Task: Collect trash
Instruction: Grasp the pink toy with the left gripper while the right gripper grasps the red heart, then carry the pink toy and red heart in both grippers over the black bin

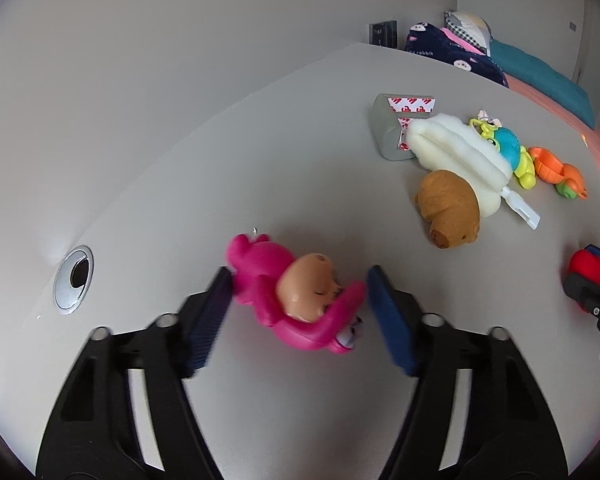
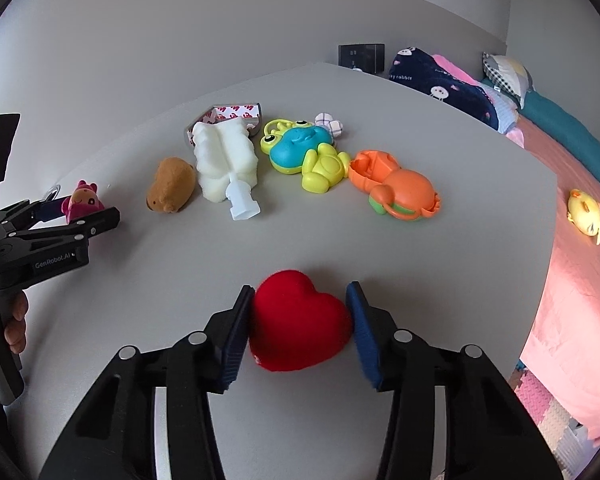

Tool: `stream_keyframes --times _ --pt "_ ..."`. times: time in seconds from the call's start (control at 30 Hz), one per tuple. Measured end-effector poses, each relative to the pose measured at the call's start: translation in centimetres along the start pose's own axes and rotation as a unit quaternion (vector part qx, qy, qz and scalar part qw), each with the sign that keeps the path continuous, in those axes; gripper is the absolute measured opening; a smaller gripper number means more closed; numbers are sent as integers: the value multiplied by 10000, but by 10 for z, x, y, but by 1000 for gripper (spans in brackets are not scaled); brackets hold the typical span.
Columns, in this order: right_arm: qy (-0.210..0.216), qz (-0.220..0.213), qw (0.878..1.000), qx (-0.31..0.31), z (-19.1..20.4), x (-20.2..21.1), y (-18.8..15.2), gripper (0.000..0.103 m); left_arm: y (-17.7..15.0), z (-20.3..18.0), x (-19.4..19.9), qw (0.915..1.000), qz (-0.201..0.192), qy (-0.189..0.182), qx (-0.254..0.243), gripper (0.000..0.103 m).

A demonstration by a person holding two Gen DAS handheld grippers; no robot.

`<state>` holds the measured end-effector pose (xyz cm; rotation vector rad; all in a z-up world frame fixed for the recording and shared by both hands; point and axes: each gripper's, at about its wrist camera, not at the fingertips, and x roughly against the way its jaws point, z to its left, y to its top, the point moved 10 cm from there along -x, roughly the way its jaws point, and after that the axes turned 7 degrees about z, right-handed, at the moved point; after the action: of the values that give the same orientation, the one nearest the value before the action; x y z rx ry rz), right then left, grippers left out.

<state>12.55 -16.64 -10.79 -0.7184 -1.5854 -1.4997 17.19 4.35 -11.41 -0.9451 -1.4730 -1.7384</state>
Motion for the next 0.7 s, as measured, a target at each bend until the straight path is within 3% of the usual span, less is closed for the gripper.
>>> stream_keyframes --times 0.4,0.7 --pt "168 -162 9997 -96 -3 23 -5 48 -5 -18 20 9998 -145 -27 -91 61" --pt "192 -284 9990 -278 -27 48 -16 48 -4 -59 42 9991 -276 -206 -244 61"
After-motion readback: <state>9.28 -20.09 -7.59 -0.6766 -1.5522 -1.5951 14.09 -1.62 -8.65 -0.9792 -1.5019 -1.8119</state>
